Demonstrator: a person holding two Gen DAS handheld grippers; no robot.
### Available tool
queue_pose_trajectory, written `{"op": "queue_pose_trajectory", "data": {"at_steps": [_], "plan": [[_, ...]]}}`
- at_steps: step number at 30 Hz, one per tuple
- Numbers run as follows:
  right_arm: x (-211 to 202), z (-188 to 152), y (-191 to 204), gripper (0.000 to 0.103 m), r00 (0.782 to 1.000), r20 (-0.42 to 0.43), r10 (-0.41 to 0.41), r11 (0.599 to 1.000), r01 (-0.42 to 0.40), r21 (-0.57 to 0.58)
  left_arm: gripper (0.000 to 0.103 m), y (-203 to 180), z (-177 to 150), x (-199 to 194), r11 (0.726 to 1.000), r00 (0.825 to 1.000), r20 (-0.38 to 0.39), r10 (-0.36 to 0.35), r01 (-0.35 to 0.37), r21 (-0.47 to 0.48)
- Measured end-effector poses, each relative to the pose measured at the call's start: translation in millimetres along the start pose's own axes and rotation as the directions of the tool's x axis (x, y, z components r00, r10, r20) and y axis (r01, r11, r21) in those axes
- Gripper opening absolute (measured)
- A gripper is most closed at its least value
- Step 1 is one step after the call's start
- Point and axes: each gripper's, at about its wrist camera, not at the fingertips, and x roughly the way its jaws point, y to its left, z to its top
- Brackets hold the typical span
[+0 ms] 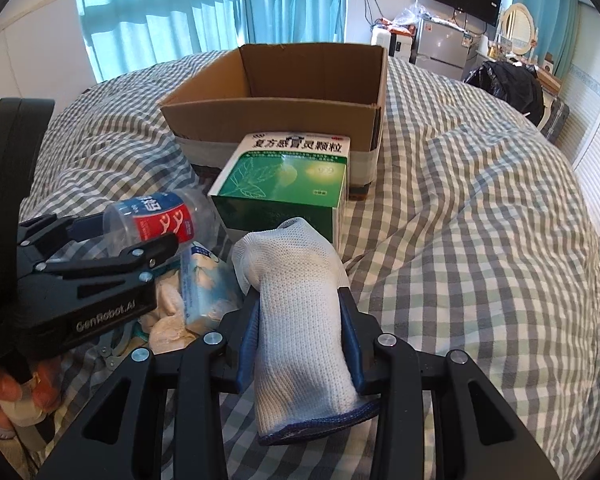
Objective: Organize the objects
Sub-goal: 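Carry the glove and jar into the cardboard box and open both tools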
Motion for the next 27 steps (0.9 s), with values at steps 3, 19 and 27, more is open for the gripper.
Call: {"op": "queue_pose_trajectory", "data": {"at_steps": [3, 19, 27], "plan": [[-8.9, -0.1, 4.2, 0.036, 1.0, 0.012, -0.009, 1.0, 0.009, -0.006, 0.067, 3.1, -3.1, -10.1, 1.0, 1.0, 0.011, 0.001, -0.001, -0.003], [-68.7, 3.9, 27.7, 0.036, 0.993, 0.109, -0.038, 0.998, 0.043, -0.046, 0.065, 14.8, -7.5, -78.2, 1.0, 0.993, 0.119, 0.002, 0.001, -0.027], [-99.8, 17.0, 31.9, 0.036, 0.982, 0.176, -0.064, 0.995, 0.077, -0.066, 0.065, 20.0, 17.0, -112.6, 0.999, 0.983, 0.185, 0.004, 0.002, -0.033]]}}
